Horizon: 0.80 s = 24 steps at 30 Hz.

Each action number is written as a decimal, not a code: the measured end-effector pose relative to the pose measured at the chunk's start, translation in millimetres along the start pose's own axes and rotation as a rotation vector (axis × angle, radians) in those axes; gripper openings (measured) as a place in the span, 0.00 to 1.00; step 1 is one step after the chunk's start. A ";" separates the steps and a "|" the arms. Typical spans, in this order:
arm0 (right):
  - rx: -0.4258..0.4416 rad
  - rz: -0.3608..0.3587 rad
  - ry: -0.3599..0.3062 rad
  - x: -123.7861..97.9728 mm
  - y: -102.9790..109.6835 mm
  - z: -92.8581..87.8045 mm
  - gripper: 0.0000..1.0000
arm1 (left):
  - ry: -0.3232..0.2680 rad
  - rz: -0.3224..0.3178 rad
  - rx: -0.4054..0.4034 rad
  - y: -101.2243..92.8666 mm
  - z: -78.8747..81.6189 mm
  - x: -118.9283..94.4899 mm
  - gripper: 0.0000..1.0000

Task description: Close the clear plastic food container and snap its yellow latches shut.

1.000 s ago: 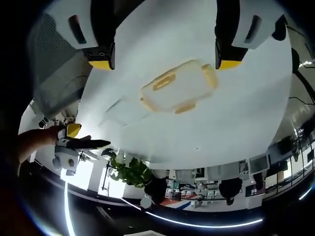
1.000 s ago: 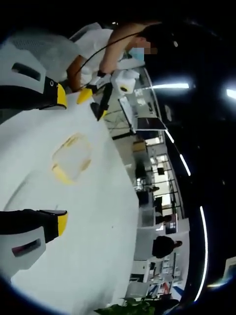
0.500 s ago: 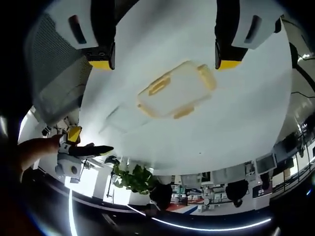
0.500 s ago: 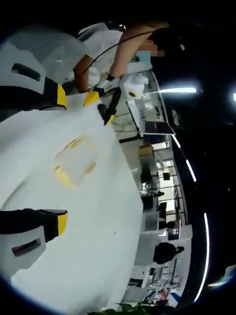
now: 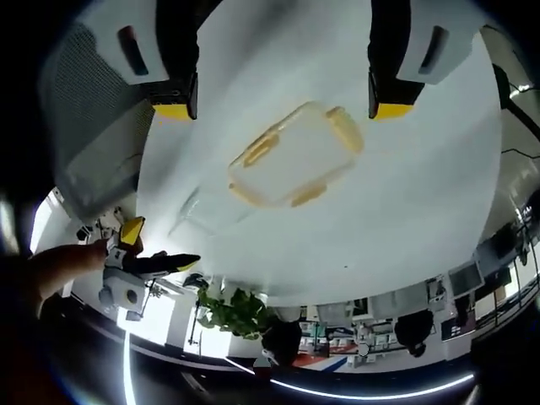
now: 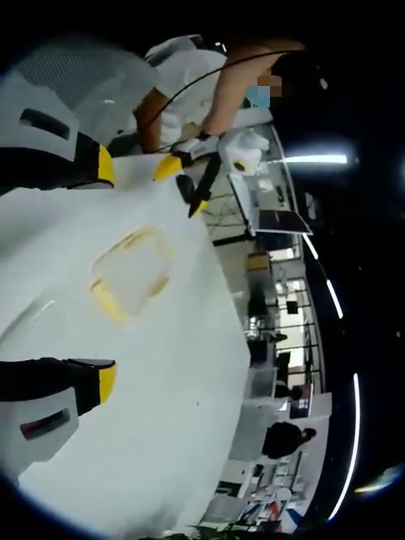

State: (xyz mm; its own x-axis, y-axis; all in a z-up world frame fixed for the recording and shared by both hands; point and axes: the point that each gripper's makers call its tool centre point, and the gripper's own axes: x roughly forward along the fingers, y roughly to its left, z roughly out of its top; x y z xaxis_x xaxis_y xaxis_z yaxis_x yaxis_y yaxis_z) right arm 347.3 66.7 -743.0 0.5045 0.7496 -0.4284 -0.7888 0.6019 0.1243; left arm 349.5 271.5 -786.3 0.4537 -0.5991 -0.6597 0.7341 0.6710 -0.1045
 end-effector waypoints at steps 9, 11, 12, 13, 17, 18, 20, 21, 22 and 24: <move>-0.019 0.019 0.027 9.5 0.3 -1.7 0.83 | 0.019 -0.015 0.016 9.6 -1.1 4.2 0.83; -0.022 0.024 0.032 11.9 1.2 -2.3 0.83 | 0.023 -0.019 0.022 10.4 -0.4 4.5 0.83; -0.030 0.026 0.038 12.9 1.7 -2.9 0.83 | 0.026 -0.020 0.028 10.7 -0.6 4.7 0.83; -0.035 0.029 0.042 14.3 3.3 -2.4 0.82 | 0.028 -0.023 0.037 11.1 -0.3 5.1 0.83; -0.042 0.041 0.052 19.0 5.5 -2.7 0.82 | 0.034 -0.034 0.051 14.5 0.6 7.1 0.83; -0.039 0.044 0.054 20.2 5.7 -2.9 0.82 | 0.038 -0.036 0.053 15.2 0.3 7.6 0.83; -0.044 0.045 0.059 22.6 5.1 -3.7 0.82 | 0.043 -0.040 0.058 17.8 -0.5 8.9 0.84; -0.045 0.046 0.062 23.4 5.2 -4.1 0.82 | 0.045 -0.042 0.059 18.6 -0.9 9.2 0.84; -0.047 0.047 0.066 24.4 4.9 -4.4 0.82 | 0.047 -0.045 0.061 19.2 -1.0 9.5 0.84; -0.048 0.052 0.072 27.3 5.4 -4.5 0.82 | 0.054 -0.052 0.068 20.2 -1.9 10.5 0.84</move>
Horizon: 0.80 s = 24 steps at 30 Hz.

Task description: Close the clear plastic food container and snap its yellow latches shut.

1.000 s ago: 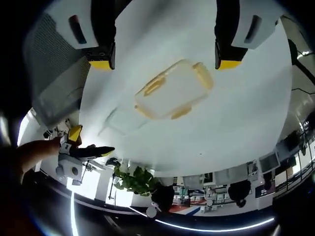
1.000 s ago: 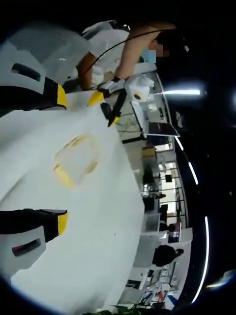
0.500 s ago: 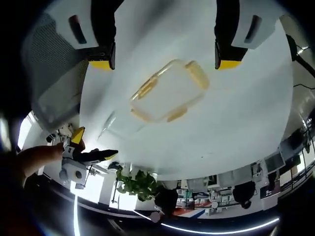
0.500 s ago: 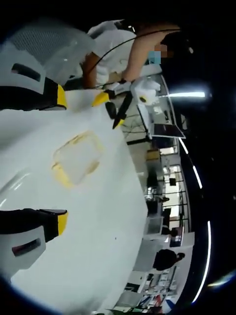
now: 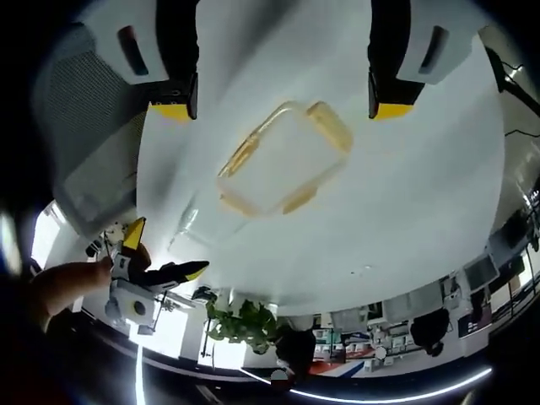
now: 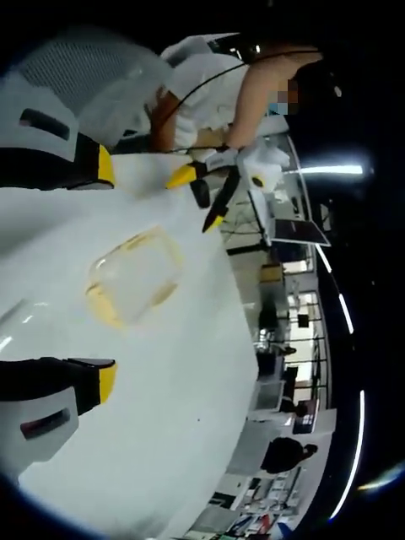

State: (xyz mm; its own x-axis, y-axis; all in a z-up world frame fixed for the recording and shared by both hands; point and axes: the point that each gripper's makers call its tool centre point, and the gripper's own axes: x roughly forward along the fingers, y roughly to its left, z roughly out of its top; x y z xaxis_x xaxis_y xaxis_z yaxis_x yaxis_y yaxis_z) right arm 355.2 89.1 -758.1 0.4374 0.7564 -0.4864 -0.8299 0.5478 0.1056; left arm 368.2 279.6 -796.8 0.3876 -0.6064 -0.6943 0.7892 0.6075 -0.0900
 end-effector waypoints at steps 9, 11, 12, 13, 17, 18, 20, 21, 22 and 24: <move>-0.030 0.013 0.028 9.6 -3.2 0.6 0.82 | 0.033 -0.039 0.038 5.7 -2.1 6.3 0.83; -0.030 0.018 0.033 11.7 -3.9 1.0 0.82 | 0.037 -0.046 0.052 6.1 -1.3 8.0 0.83; -0.037 0.017 0.039 12.4 -4.5 0.7 0.82 | 0.040 -0.048 0.054 6.9 -0.8 8.8 0.83; -0.048 0.014 0.042 13.6 -6.1 0.9 0.82 | 0.039 -0.048 0.054 7.6 -0.3 9.1 0.83; -0.073 0.023 0.056 17.6 -8.0 1.3 0.82 | 0.040 -0.052 0.053 8.5 -0.5 10.5 0.83; -0.078 0.026 0.061 18.5 -8.3 1.1 0.82 | 0.042 -0.054 0.054 8.5 -0.7 10.7 0.83; -0.084 0.032 0.073 20.5 -8.6 -0.6 0.82 | 0.050 -0.056 0.060 10.5 -2.7 11.8 0.83; -0.092 0.031 0.076 21.5 -8.3 -0.4 0.82 | 0.052 -0.056 0.063 12.2 -3.3 12.0 0.83; -0.090 0.033 0.076 22.2 -8.4 -0.1 0.82 | 0.051 -0.057 0.064 12.8 -3.4 12.1 0.83; -0.088 0.036 0.080 23.6 -8.8 -1.4 0.82 | 0.051 -0.058 0.065 14.3 -3.1 12.1 0.83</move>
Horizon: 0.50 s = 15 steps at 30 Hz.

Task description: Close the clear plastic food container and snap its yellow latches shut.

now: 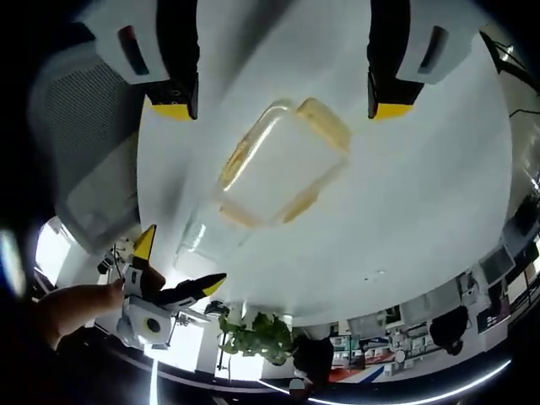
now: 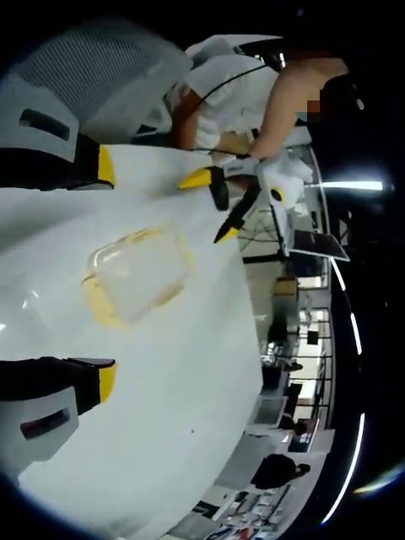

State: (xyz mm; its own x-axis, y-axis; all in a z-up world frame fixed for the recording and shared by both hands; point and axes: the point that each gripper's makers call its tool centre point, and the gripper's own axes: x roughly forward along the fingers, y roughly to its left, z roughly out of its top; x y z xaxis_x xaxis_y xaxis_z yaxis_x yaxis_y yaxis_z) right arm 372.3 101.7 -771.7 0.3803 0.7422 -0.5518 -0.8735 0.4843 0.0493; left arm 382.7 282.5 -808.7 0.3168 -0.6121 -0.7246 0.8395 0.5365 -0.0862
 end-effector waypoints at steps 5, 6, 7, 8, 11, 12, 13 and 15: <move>0.003 0.007 0.008 2.7 0.4 -1.5 0.81 | 0.005 -0.002 0.011 2.8 -0.8 0.6 0.82; 0.002 0.008 0.009 3.4 0.8 -1.6 0.81 | 0.008 -0.005 0.016 2.8 -1.3 0.7 0.82; -0.001 0.009 0.011 4.0 0.7 -2.2 0.81 | 0.010 -0.006 0.022 3.1 -1.7 1.0 0.82; -0.002 0.008 0.014 5.1 0.3 -3.2 0.81 | 0.015 -0.007 0.026 3.5 -2.8 2.1 0.82; -0.006 0.011 0.024 7.2 0.5 -5.4 0.81 | 0.018 -0.012 0.026 3.7 -3.2 3.0 0.81; -0.006 0.014 0.024 7.6 0.8 -5.6 0.81 | 0.018 -0.013 0.026 3.4 -2.8 3.1 0.81; -0.008 0.018 0.026 8.3 1.1 -5.9 0.81 | 0.021 -0.013 0.028 3.2 -2.8 3.5 0.81; -0.019 0.020 0.031 8.9 1.2 -5.0 0.81 | 0.023 -0.016 0.032 4.0 -3.3 5.2 0.81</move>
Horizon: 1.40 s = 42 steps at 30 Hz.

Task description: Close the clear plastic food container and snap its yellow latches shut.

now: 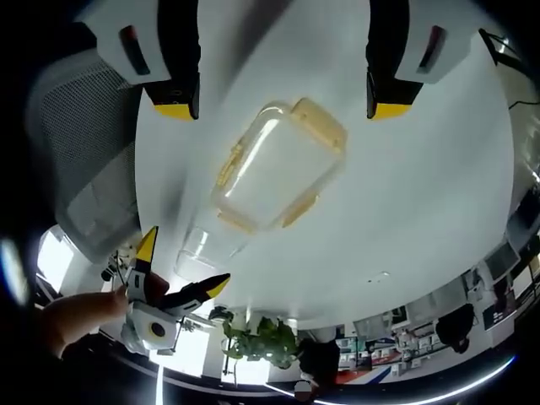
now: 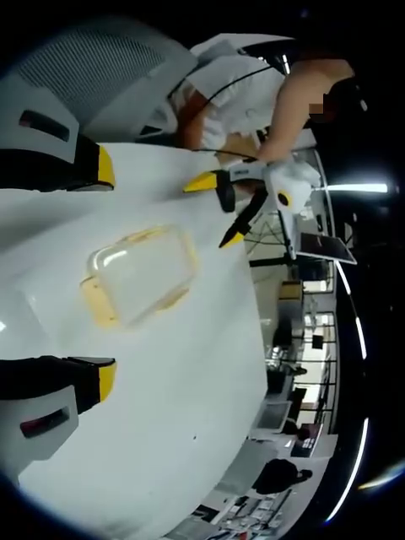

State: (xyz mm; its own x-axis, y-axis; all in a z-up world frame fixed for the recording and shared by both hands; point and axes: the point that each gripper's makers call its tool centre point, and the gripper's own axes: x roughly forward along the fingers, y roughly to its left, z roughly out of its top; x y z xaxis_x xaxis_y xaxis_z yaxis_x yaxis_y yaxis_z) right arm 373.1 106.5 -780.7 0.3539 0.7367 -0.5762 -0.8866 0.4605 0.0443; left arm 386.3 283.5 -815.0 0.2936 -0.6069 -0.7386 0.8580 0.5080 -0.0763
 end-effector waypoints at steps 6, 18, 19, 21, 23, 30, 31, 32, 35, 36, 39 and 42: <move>-0.016 0.006 0.015 1.3 -3.2 -0.5 0.80 | 0.012 -0.008 0.023 0.7 1.9 4.1 0.81; -0.025 0.007 0.037 4.8 -8.4 -1.9 0.79 | 0.044 -0.029 0.068 3.2 1.9 9.6 0.80; -0.027 0.010 0.040 5.1 -8.1 -2.6 0.79 | 0.046 -0.031 0.071 3.8 1.8 9.8 0.80; -0.032 0.016 0.047 6.2 -6.9 -3.8 0.79 | 0.051 -0.035 0.076 5.3 1.7 10.2 0.80; -0.040 0.020 0.055 6.7 -5.5 -4.2 0.79 | 0.058 -0.040 0.083 6.4 1.0 10.8 0.80; -0.053 0.027 0.079 10.4 -7.4 -7.6 0.79 | 0.091 -0.060 0.123 9.1 -2.5 14.5 0.80; -0.056 0.025 0.079 10.9 -8.4 -7.8 0.79 | 0.094 -0.063 0.127 8.9 -2.5 14.9 0.80; -0.052 0.026 0.080 11.8 -9.1 -8.3 0.79 | 0.096 -0.065 0.132 9.0 -2.3 15.3 0.80; -0.056 0.031 0.091 13.6 -10.2 -9.7 0.78 | 0.104 -0.071 0.141 10.8 -2.6 16.9 0.79; -0.056 0.033 0.094 13.8 -10.1 -9.8 0.78 | 0.105 -0.073 0.145 11.3 -2.6 17.3 0.79; -0.063 0.037 0.104 15.2 -11.2 -10.8 0.78 | 0.113 -0.078 0.154 13.0 -3.3 18.9 0.79; -0.073 0.034 0.106 17.2 -13.5 -11.1 0.78 | 0.117 -0.082 0.169 14.9 -3.2 19.5 0.79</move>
State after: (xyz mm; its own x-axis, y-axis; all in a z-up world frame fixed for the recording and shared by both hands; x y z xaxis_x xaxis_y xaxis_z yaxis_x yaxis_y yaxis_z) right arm 387.8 107.5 -800.3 0.2930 0.6930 -0.6588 -0.9182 0.3961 0.0083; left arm 403.5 281.1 -832.7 0.1774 -0.5617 -0.8081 0.9382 0.3445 -0.0335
